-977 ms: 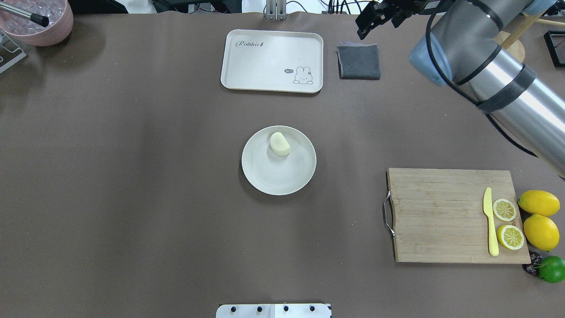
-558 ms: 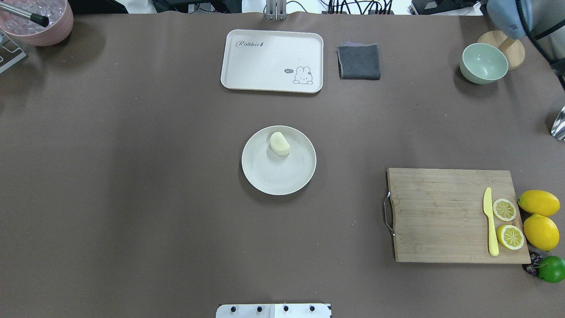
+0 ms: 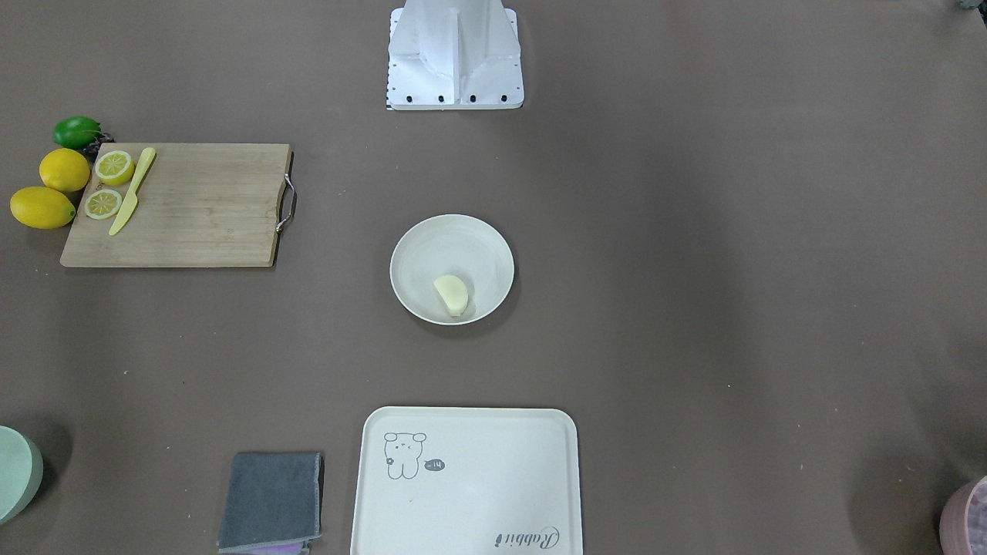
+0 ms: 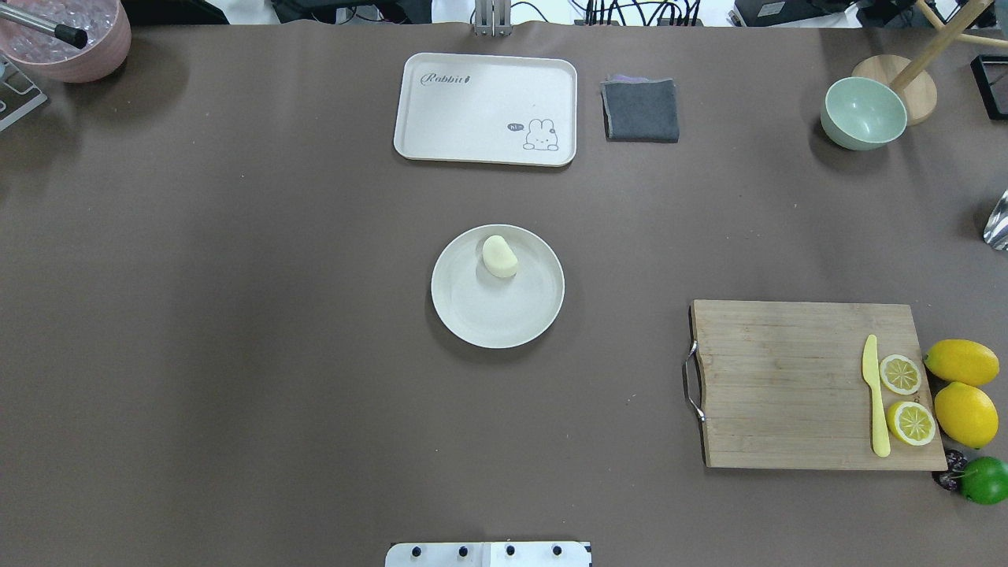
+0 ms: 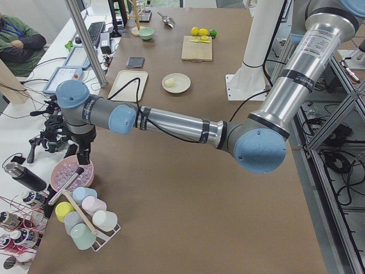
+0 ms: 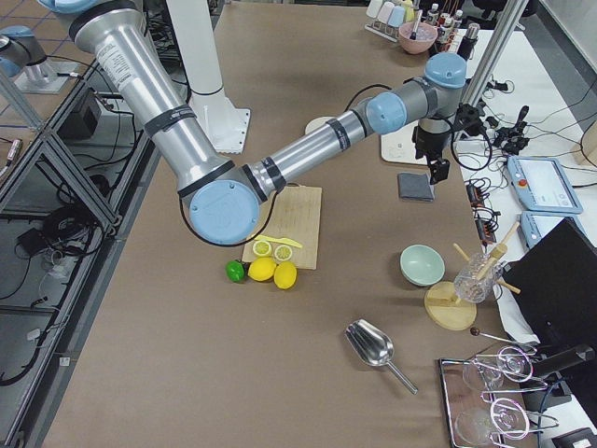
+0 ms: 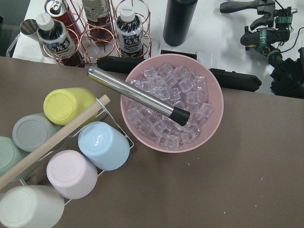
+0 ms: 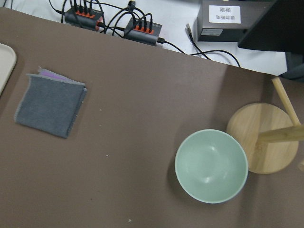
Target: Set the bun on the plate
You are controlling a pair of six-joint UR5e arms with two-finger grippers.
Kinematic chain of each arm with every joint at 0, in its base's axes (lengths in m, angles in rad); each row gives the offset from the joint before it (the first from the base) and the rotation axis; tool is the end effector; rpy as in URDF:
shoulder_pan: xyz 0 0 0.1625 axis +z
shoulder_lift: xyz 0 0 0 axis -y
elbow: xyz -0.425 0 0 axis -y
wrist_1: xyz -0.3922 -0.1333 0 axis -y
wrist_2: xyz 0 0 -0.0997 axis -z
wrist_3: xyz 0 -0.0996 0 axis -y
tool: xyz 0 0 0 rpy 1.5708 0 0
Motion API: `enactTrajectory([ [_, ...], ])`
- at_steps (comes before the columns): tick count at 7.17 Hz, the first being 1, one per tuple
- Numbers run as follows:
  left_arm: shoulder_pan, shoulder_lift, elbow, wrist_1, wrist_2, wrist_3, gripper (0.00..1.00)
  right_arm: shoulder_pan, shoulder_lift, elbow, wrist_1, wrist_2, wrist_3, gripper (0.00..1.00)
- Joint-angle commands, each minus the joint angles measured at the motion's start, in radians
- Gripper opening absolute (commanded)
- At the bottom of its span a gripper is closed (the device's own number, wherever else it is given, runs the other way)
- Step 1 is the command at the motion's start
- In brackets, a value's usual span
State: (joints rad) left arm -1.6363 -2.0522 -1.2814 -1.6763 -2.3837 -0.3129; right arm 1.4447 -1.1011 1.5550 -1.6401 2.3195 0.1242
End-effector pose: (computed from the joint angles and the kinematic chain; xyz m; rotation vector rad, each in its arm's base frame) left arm -0.1065 -0.6917 0.5006 0.1795 0.8368 -0.2342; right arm -0.0186 -0.6676 0.3997 0.2712 -0.7792 -0.1457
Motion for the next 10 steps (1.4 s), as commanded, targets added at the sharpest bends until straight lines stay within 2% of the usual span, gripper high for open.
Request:
enactTrajectory([
  [1,-0.023,0.003,-0.012,0.086,-0.045,0.009,0.98,0.046,-0.042,0.011,0.003,0.005,-0.011,1.00],
  [7,-0.002,0.007,-0.004,0.105,-0.042,0.008,0.98,0.053,-0.068,0.004,-0.001,0.003,0.005,1.00],
  [10,0.003,0.014,-0.006,0.107,-0.046,-0.002,0.98,0.054,-0.124,0.030,0.006,0.003,0.005,1.00],
])
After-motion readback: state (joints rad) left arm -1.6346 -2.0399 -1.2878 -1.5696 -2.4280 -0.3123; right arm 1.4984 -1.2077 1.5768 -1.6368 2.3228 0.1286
